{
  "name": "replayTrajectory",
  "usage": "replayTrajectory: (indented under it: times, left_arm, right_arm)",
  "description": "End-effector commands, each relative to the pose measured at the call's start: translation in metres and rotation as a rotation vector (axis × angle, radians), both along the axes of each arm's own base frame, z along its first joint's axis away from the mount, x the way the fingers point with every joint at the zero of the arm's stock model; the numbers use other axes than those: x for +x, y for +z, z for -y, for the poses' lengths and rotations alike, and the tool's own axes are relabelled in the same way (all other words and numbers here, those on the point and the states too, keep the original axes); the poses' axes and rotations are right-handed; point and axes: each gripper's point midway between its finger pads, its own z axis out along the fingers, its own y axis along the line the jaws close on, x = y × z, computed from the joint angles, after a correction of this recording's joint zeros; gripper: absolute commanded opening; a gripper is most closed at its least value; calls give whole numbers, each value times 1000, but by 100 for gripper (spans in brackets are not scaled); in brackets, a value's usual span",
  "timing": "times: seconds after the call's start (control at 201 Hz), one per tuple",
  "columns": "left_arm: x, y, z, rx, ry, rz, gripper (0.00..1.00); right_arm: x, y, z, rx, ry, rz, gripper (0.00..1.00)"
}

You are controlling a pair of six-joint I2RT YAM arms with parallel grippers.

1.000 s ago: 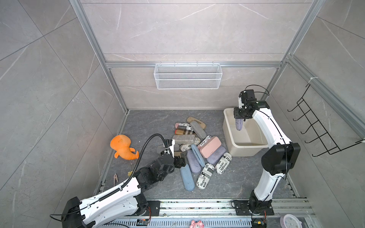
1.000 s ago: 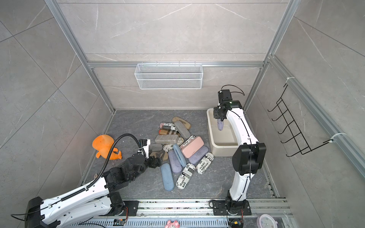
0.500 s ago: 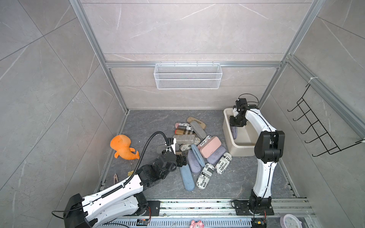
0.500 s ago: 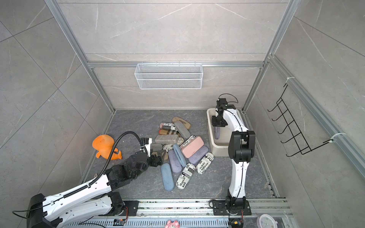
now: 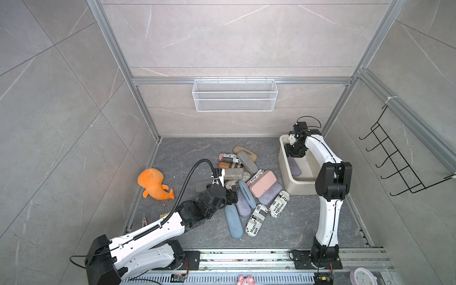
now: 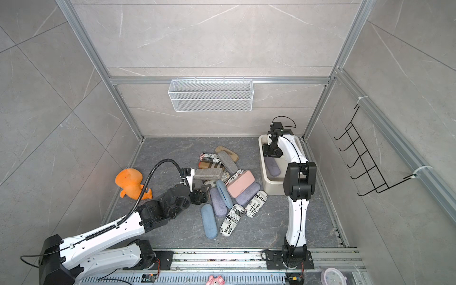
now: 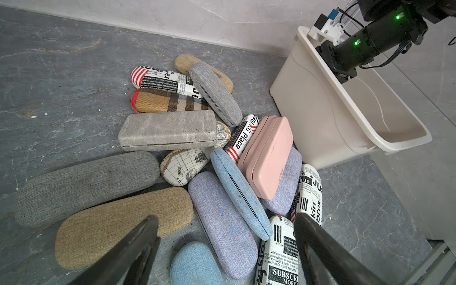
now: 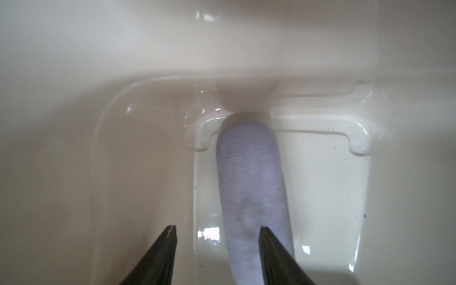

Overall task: Put the glasses cases into the storage boxes
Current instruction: Place the glasses case in the storage box.

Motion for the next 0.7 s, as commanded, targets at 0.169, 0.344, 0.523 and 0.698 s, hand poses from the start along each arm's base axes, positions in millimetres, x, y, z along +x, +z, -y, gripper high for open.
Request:
replayTrajectory:
  times: [0.169, 0.344, 0.523, 0.698]
  left_arm:
    - [8, 3, -2, 28, 37, 13, 88]
    - [22, -6, -33, 124, 186, 30, 85]
    - [41, -36, -81, 150, 329, -142, 85]
    - [58, -88, -106, 79, 336, -401, 85]
  right_arm:
    - [-10, 52, -5, 39, -67, 120, 58]
    - [-29, 97, 2, 6, -141, 251, 59]
    - [-63, 131, -10, 9, -162, 373, 65]
    - [-105, 156, -59, 2, -32, 497, 81]
